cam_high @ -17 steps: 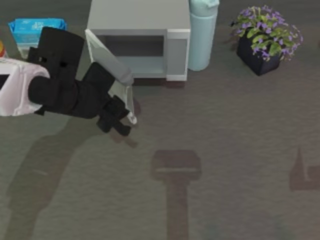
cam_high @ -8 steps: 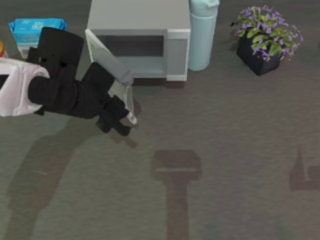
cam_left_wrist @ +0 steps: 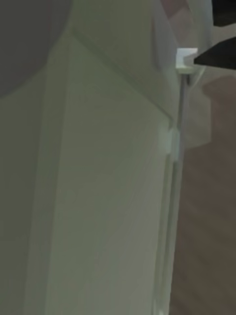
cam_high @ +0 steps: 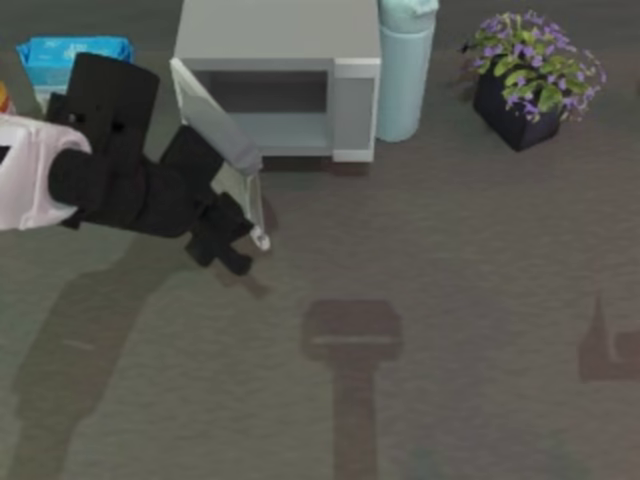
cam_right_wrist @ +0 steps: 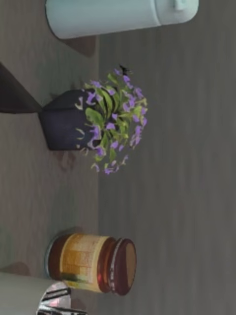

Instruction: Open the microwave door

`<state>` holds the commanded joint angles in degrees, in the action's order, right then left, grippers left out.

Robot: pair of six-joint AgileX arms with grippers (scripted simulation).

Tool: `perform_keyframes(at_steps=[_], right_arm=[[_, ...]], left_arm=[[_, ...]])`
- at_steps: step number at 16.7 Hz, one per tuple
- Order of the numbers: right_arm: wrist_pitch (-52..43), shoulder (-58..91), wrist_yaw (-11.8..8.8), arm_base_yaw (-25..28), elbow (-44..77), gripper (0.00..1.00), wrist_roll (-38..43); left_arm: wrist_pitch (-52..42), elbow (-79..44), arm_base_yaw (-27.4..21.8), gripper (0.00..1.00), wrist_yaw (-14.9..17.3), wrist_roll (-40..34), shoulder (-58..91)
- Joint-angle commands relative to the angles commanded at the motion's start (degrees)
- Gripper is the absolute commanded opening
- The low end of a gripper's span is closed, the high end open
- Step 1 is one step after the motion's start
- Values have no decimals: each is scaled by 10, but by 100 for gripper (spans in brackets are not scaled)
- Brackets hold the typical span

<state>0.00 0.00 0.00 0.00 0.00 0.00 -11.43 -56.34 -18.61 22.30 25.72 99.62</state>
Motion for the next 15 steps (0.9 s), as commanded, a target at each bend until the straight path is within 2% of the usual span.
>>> perform_keyframes(at_steps=[3, 15], right_arm=[[0, 0, 0, 0, 0, 100, 0], [0, 0, 0, 0, 0, 100, 0]], left_arm=[[-8, 0, 9, 0, 10, 18, 0], [-8, 0, 9, 0, 10, 19, 0]])
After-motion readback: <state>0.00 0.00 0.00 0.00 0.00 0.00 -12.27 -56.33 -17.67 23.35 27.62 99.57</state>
